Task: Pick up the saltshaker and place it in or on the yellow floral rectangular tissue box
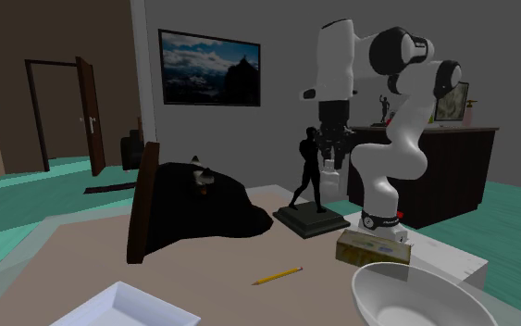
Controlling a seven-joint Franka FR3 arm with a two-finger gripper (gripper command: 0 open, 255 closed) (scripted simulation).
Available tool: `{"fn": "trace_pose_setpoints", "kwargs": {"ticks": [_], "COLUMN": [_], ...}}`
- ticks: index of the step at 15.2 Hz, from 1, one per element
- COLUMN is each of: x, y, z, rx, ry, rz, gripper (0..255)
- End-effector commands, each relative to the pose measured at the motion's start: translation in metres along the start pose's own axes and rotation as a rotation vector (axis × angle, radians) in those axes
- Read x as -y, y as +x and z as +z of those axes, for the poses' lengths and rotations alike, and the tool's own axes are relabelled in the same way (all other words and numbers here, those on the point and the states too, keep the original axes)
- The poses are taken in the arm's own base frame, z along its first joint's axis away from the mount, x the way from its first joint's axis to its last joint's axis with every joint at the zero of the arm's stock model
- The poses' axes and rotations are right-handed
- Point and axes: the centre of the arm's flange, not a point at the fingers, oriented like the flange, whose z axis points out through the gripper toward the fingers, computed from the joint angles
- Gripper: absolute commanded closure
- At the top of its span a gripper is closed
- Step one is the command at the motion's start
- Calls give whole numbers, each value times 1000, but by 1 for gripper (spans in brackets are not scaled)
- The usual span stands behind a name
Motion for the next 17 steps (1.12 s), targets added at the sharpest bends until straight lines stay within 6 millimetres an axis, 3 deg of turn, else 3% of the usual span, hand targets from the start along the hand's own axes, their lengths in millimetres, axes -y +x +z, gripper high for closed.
{"fn": "trace_pose_setpoints", "kwargs": {"ticks": [1,9,17], "x": [23,118,118], "y": [-13,-43,-41], "z": [-2,-15,27], "rx": [0,0,0], "ry": [0,0,0], "rz": [2,2,2], "gripper": [255,255,255]}}
